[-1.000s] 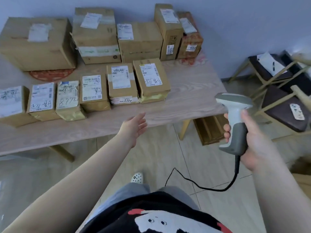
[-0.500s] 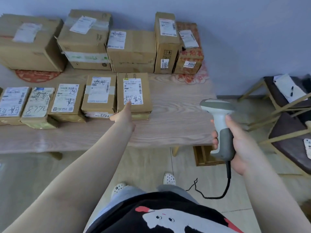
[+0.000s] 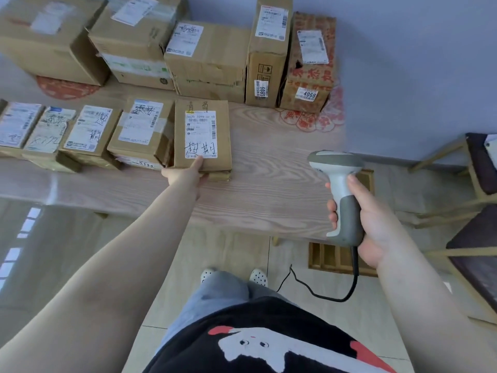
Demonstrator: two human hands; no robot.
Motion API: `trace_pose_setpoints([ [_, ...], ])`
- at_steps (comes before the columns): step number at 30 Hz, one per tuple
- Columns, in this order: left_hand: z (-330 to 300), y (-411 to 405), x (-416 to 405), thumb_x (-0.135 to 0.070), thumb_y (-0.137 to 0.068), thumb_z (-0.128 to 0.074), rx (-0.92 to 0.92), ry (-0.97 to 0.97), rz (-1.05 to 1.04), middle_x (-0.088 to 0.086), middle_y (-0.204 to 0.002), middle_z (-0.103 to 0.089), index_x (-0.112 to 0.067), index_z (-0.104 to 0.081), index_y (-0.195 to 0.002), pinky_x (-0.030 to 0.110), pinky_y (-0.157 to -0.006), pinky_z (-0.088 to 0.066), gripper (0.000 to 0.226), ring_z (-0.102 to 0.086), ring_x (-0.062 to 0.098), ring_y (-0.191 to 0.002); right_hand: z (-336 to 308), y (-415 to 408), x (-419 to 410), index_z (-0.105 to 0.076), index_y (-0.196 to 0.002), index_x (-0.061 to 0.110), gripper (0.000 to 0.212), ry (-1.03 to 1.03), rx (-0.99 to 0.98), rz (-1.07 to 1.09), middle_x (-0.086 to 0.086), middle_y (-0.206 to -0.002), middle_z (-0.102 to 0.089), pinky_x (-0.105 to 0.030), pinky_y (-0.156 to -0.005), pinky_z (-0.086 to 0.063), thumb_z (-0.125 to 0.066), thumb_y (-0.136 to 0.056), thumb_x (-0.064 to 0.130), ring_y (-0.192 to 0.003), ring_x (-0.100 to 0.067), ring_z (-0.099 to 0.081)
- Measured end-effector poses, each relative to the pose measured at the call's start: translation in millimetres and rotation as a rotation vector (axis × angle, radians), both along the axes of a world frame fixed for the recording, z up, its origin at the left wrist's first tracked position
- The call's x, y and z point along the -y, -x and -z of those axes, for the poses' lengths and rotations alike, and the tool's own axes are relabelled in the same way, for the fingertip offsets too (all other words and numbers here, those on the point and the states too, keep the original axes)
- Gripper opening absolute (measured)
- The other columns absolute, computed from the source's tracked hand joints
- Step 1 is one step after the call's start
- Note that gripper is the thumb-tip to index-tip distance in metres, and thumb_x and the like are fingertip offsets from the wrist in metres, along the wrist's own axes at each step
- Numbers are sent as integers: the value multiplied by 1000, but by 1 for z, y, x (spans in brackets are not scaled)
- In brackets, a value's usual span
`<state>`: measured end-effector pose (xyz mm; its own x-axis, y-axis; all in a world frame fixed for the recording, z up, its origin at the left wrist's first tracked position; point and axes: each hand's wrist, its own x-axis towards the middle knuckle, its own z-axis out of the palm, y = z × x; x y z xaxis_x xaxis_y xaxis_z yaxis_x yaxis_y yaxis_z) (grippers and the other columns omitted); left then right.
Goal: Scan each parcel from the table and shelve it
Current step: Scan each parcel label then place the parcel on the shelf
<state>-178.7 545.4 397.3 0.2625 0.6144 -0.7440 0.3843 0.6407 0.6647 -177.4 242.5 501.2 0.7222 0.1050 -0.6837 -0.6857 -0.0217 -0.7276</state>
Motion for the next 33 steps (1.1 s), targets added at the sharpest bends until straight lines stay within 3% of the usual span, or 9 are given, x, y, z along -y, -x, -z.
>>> trace_pose_setpoints([
  [5,20,16,42,-27,-75,-87,-11,-10,65,-1,-112,-56,-14,-33,-117,44,-88,-58,69,-71,27,-94,-1,-18,-3,-75,-104,22,43,-22,-16,-49,0,-71,-64,-28,-71,-45,-56,-91,59,-59,-11,-57],
  [8,27,28,67,-22,-74,-89,-13,104,119,1,-106,-58,-11,-36,-117,40,-86,-60,68,-73,23,-83,-1,-27,-2,-75,-104,22,43,-26,-6,-80,0,-71,-64,-28,-72,-44,-55,-91,58,-59,-10,-57],
  [10,30,32,76,-22,-71,-90,-45,169,199,8,-120,-59,-8,-40,-122,36,-76,-62,73,-72,24,-84,-2,-32,-3,-74,-106,22,44,-32,0,-90,1,-71,-64,-28,-72,-44,-54,-92,58,-59,-10,-57],
  [15,25,24,69,-64,-57,-85,-266,58,510,3,-143,-43,-17,-28,-145,45,-103,-44,116,-47,29,-130,-2,-37,-1,-73,-109,20,46,-45,2,-105,1,-71,-64,-27,-73,-45,-54,-92,58,-60,-9,-58],
  [18,27,14,66,-75,-27,-85,-221,63,582,-1,-146,-44,-28,-31,-147,49,-109,-36,140,-43,25,-135,-2,-36,2,-74,-107,21,45,-38,-3,-103,0,-71,-64,-28,-73,-45,-54,-92,57,-59,-10,-57],
  [20,53,10,66,-77,-16,-86,-186,22,618,-5,-141,-51,-39,-44,-137,49,-111,-37,133,-49,21,-128,0,-35,5,-74,-106,21,44,-37,-8,-96,0,-71,-64,-28,-72,-45,-54,-92,57,-60,-11,-57],
  [24,62,14,88,-68,-30,-86,-95,-98,602,-5,-129,-59,-42,-51,-126,48,-107,-44,105,-55,21,-122,4,-33,12,-74,-106,20,43,-34,-15,-67,-1,-70,-63,-29,-72,-45,-54,-92,56,-60,-12,-56],
  [30,28,24,125,-36,-69,-86,84,-437,789,1,-136,-39,-33,-20,-156,42,-106,-42,110,-44,20,-126,9,-30,21,-73,-108,20,44,-48,-39,-31,-1,-71,-63,-27,-72,-46,-53,-93,56,-61,-12,-56],
  [33,27,26,133,-40,-64,-85,104,-463,812,-2,-136,-39,-33,-17,-153,48,-107,-44,112,-45,23,-129,10,-33,29,-72,-112,20,49,-63,-44,13,0,-71,-62,-27,-72,-46,-52,-92,59,-60,-11,-55],
])
